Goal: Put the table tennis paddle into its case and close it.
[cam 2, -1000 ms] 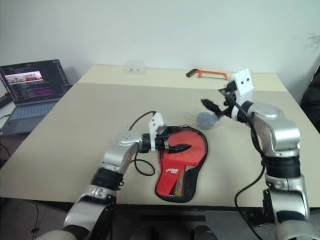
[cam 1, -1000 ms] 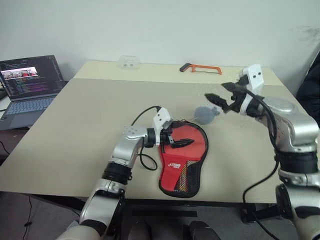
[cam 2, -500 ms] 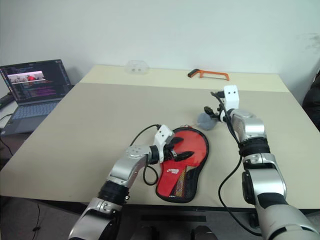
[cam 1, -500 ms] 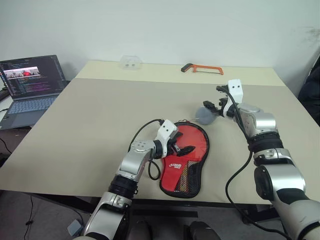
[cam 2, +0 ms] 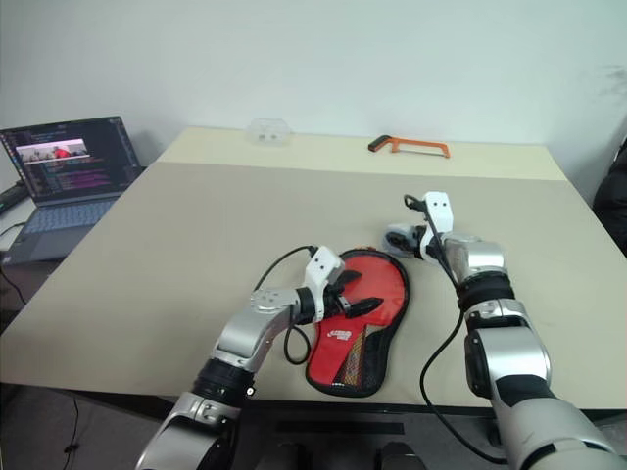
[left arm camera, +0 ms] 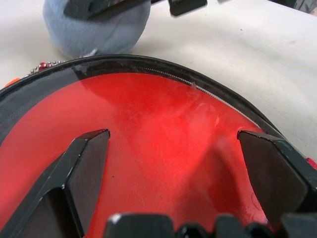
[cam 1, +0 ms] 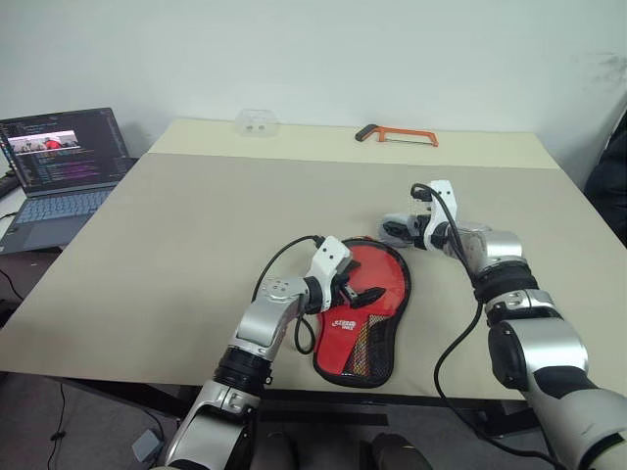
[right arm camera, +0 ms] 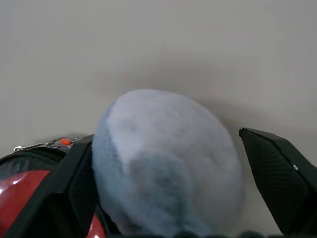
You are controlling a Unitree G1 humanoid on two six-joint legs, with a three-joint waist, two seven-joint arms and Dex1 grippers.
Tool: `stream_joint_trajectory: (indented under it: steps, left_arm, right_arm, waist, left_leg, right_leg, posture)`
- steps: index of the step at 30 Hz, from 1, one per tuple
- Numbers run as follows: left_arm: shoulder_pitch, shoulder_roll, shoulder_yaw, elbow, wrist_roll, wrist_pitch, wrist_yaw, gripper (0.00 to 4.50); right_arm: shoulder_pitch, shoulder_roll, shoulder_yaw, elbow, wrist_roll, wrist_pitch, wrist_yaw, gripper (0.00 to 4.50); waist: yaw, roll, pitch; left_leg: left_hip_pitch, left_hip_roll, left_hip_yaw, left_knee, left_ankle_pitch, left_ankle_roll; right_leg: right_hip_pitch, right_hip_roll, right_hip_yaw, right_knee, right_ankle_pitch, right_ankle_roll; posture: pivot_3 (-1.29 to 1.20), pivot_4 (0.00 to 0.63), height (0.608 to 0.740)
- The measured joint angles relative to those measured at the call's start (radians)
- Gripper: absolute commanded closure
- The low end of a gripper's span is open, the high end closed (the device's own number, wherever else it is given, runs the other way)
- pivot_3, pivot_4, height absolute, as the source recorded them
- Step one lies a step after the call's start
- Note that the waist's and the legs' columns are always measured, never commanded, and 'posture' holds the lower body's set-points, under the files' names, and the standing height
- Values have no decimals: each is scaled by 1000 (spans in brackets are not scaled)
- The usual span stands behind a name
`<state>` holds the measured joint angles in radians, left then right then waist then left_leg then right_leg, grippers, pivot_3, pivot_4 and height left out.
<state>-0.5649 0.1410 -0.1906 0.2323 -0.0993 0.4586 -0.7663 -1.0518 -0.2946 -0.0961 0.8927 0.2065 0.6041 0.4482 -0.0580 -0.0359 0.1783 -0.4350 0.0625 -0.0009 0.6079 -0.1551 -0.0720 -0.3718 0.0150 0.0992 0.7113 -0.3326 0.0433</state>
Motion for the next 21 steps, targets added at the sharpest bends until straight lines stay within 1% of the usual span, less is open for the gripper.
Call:
stream_joint_trajectory:
  steps: [2, 6, 7, 9, 12, 14, 21]
  left_arm:
    - [-9, -2, 0, 9, -1, 2, 11, 0]
    - [-22, -12, 0, 23, -1, 10, 18, 0]
    - [-26, -16, 0, 29, -1, 10, 21, 0]
    - [-33, -24, -1, 39, 0, 10, 32, 0]
    - [-44, -34, -1, 57, 2, 10, 43, 0]
    - [-51, -41, -2, 70, 4, 10, 56, 0]
    - [-57, -54, -2, 91, 5, 10, 69, 0]
  right_arm:
    - [0, 5, 0, -2, 1, 3, -6, 1587]
    - [2, 9, -2, -16, 3, 14, -18, 2861]
    - [2, 9, -2, -18, 4, 14, -25, 3155]
    - [2, 10, -4, -21, 4, 14, -38, 3550]
    - [2, 7, -4, -22, 2, 6, -47, 3856]
    - [2, -6, -2, -21, -8, -18, -56, 3965]
    - [-23, -71, 13, 12, -60, -86, -31, 3985]
  waist:
    - [0, 0, 0]
    - [0, 0, 0]
    - [0, 0, 0]
    - [0, 0, 0]
    - [0, 0, 0]
    - [1, 0, 0]
    - [5, 0, 0]
  left_leg:
    - [0, 0, 0, 0, 0, 0]
    - [0, 0, 0, 0, 0, 0]
    - [0, 0, 0, 0, 0, 0]
    - [0, 0, 0, 0, 0, 0]
    - [0, 0, 0, 0, 0, 0]
    - [0, 0, 0, 0, 0, 0]
    - [0, -1, 0, 0, 0, 0]
  right_leg:
    - [0, 0, 0, 0, 0, 0]
    - [0, 0, 0, 0, 0, 0]
    - [0, 0, 0, 0, 0, 0]
    - [0, 0, 0, 0, 0, 0]
    - [0, 0, 0, 0, 0, 0]
    - [0, 0, 0, 0, 0, 1]
    - [0, -1, 0, -1, -1, 1]
  posture:
    - [0, 150, 740]
    - [0, 150, 740]
    - [0, 150, 740]
    - [0, 150, 740]
    - [0, 150, 740]
    - [0, 150, 740]
    - [0, 150, 740]
